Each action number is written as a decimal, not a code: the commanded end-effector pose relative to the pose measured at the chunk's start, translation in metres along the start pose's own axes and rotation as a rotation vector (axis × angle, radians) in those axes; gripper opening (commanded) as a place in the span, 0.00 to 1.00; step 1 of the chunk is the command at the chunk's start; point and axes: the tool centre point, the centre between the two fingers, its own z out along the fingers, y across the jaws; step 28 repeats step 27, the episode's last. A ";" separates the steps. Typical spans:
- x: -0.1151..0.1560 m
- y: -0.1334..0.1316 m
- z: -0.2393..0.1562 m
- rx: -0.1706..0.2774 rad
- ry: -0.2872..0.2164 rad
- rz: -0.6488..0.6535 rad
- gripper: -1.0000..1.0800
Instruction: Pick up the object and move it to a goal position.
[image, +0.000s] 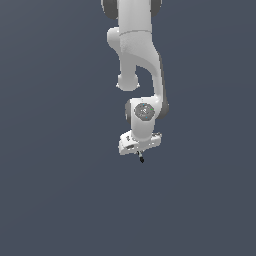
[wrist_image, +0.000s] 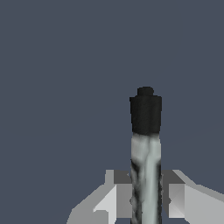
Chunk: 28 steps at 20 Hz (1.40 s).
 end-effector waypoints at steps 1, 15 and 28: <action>0.011 -0.012 -0.003 0.000 0.001 -0.001 0.00; 0.085 -0.085 -0.017 0.000 0.001 -0.001 0.00; 0.104 -0.101 -0.019 0.000 0.001 -0.001 0.00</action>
